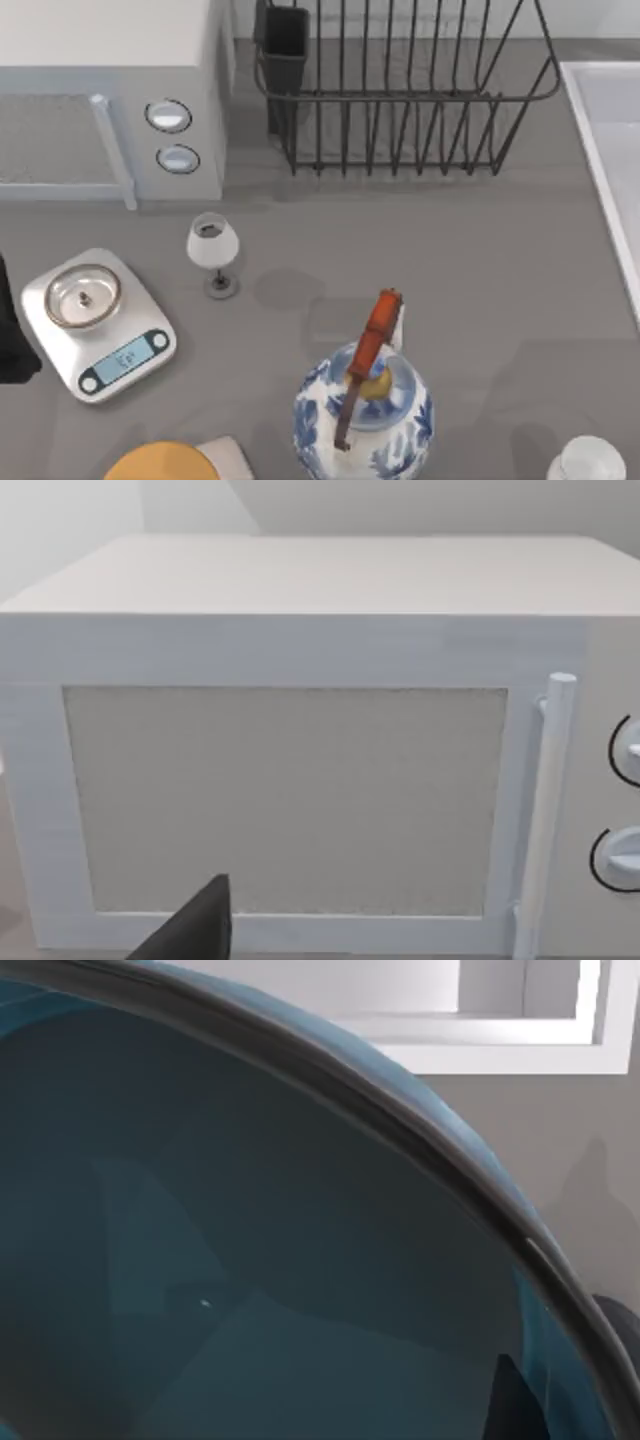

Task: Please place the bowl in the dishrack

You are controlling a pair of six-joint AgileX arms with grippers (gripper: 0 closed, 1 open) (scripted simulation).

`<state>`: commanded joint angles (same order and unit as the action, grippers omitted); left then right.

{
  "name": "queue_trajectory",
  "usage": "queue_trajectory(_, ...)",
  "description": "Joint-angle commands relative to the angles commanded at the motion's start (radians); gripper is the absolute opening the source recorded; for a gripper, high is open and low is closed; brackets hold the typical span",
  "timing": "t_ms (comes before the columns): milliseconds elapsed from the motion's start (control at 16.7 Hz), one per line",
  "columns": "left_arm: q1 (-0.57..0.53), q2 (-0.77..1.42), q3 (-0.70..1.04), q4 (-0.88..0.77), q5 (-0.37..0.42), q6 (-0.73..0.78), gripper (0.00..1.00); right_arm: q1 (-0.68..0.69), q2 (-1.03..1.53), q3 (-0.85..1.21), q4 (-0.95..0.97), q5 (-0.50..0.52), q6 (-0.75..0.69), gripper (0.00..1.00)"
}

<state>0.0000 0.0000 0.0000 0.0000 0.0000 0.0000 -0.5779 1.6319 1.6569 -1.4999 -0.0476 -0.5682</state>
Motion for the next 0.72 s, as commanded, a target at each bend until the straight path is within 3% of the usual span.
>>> queue_trajectory(360, 0.0, 0.0, 0.0, 0.0, 0.0, 0.0, 1.0, 0.267, -0.014, -0.005, 0.247, 0.203, 0.107, 0.0)
queue_trajectory(720, 0.0, 0.0, 0.0, 0.0, 0.0, 0.0, 1.0, 0.778, -0.044, -0.067, 0.684, 0.543, 0.291, 0.0)
